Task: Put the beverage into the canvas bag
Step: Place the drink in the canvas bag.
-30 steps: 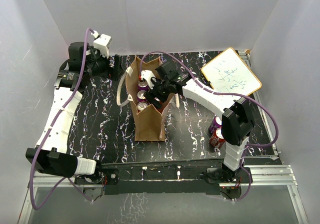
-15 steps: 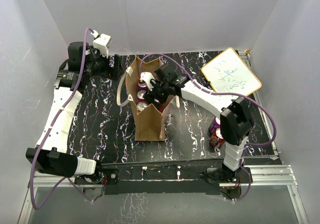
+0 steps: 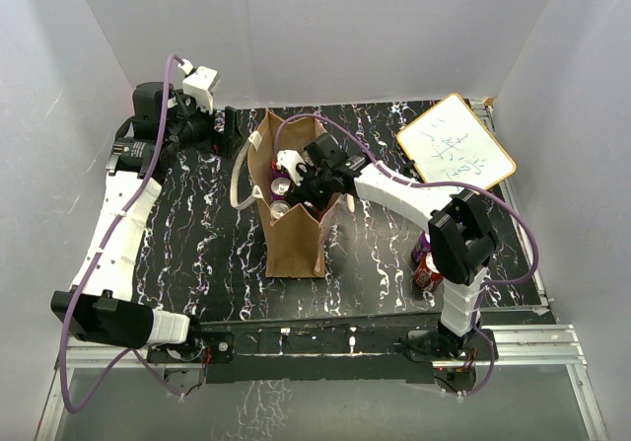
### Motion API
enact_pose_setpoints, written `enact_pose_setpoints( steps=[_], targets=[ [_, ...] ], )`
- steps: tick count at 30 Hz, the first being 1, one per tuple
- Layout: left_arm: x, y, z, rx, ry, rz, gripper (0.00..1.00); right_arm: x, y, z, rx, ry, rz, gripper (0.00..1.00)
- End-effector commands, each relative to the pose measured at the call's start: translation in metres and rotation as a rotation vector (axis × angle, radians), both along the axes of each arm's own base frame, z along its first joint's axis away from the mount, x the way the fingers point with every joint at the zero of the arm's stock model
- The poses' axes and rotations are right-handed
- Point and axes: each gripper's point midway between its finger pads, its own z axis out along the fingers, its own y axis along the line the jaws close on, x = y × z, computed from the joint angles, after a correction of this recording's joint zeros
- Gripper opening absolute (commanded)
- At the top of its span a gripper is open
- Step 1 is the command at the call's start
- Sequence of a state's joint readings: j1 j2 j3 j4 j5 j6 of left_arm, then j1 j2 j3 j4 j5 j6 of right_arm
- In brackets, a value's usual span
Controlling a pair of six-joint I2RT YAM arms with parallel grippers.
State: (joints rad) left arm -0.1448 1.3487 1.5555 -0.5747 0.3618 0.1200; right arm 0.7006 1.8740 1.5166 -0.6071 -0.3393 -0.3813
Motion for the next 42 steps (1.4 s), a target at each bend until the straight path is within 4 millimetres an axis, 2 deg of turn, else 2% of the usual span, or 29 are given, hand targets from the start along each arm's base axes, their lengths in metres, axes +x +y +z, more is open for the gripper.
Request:
enact_pose_setpoints(
  steps=[1,7,13,20,25,32,38,42],
  targets=[
    [-0.003,0.000,0.016,-0.034,-0.043,-0.009,0.87,0.023,0.009,-0.001,0.032,-0.083,-0.016,0.21],
    [-0.003,0.000,0.018,-0.040,-0.054,-0.014,0.87,0.021,0.007,-0.010,0.024,-0.069,-0.024,0.38],
    [-0.004,0.000,0.021,-0.036,-0.064,-0.019,0.87,0.022,0.007,-0.006,0.031,-0.071,-0.030,0.53],
    [-0.005,0.003,0.021,-0.035,-0.068,-0.015,0.87,0.026,0.015,0.016,0.076,-0.082,-0.042,0.72],
    [-0.005,0.005,0.022,-0.035,-0.073,-0.011,0.87,0.027,0.023,0.034,0.117,-0.089,-0.049,0.79],
    [-0.006,0.005,0.023,-0.034,-0.076,-0.012,0.87,0.026,0.023,0.049,0.127,-0.105,-0.047,0.91],
    [-0.007,0.006,0.025,-0.039,-0.078,-0.008,0.87,0.023,0.024,0.066,0.151,-0.111,-0.043,0.96],
    [-0.007,0.008,0.027,-0.043,-0.079,0.002,0.88,0.021,0.024,0.088,0.175,-0.127,-0.040,0.98]
  ],
)
